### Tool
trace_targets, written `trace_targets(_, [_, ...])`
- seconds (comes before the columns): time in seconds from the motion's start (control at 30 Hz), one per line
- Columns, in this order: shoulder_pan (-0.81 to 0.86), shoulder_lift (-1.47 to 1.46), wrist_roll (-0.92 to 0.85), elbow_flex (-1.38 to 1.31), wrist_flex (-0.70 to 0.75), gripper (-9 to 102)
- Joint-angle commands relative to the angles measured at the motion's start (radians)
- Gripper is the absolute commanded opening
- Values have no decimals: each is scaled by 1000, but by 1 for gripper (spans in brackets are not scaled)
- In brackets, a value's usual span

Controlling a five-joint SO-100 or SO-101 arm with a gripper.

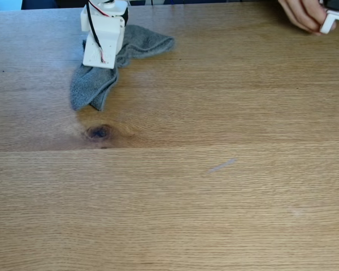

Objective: Clean the area in front of the robot

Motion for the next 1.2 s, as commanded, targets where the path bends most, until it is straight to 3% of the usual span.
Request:
trace_targets(0.0, [-18,64,91,-58,-5,0])
trace_targets(0.4, [-199,558,275,-51,176,0])
trace_targets(0.73, [-746,1014,324,-43,370,0])
trace_targets(1.0, [-1085,991,396,-60,287,0])
trace_targets(1.17, [-1203,821,362,-63,6,0])
